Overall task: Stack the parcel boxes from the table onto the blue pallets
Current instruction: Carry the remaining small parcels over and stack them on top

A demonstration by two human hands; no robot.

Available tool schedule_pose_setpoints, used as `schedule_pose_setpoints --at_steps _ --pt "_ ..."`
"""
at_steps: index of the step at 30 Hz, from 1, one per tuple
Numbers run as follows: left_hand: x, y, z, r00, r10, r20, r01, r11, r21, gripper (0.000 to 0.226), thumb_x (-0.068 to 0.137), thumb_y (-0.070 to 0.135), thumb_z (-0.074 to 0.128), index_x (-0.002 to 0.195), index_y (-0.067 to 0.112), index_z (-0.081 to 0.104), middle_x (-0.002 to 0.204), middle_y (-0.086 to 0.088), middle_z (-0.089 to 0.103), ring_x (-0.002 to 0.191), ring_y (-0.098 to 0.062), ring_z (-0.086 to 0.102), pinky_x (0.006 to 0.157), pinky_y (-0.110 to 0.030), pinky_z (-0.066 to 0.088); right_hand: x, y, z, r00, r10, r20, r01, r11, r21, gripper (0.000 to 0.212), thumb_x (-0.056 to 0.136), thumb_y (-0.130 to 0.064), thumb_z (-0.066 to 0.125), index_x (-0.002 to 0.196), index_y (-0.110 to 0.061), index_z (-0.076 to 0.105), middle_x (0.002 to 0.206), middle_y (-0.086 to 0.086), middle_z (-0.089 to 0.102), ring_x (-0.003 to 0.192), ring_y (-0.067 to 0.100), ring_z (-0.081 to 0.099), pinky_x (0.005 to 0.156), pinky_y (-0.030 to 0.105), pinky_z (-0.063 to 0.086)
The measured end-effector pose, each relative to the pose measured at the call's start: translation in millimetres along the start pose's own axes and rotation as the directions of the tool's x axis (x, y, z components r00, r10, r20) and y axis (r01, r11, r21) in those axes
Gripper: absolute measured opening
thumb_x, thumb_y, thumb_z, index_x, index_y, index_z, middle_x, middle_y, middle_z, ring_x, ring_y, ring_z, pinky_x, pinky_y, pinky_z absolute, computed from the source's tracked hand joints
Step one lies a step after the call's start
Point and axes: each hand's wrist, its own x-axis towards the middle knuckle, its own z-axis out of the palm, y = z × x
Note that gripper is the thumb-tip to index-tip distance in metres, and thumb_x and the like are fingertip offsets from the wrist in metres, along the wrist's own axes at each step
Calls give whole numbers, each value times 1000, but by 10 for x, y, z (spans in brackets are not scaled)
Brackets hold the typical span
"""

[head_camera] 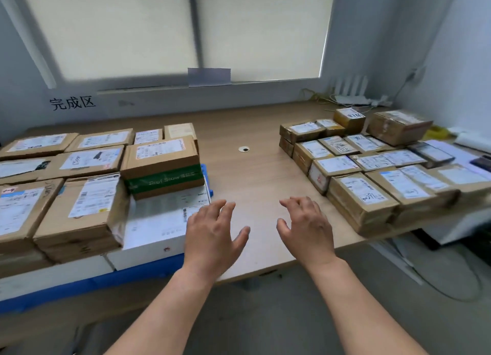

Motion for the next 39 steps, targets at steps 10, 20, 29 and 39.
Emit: schedule_pose_setpoints --at_steps 10,20,29,39 --pt "269 1469 633 986 155 62 -151 987 -64 68 81 65 34 131 22 53 136 0 53 125 -21 47 103 -38 34 -37 1409 -498 996 87 -36 -90 989 -115 41 75 -20 72 115 -14 66 113 11 62 105 30 60 85 41 48" --pt "820 2366 1143 944 294 148 -273 951 -144 68 87 65 36 145 29 30 151 7 31 138 -15 26 110 -31 22 120 2426 -704 973 195 -124 -214 963 -164 48 63 -19 82 108 -12 68 102 11 66 91 32 64 78 44 52" --pt "1768 3163 1768 927 328 180 -297 937 -182 71 88 64 39 148 30 21 152 5 29 139 -17 26 111 -34 25 860 3425 -824 956 275 -100 -291 930 -227 56 82 -27 67 134 -14 52 124 10 57 115 28 53 95 43 43" --pt "3092 3949 2407 926 330 186 -298 938 -180 73 88 66 39 148 30 20 153 4 28 140 -20 24 112 -37 23 2030 4504 -978 962 271 -46 -272 914 -302 53 91 -35 55 140 -21 41 136 3 47 124 19 44 102 34 36"
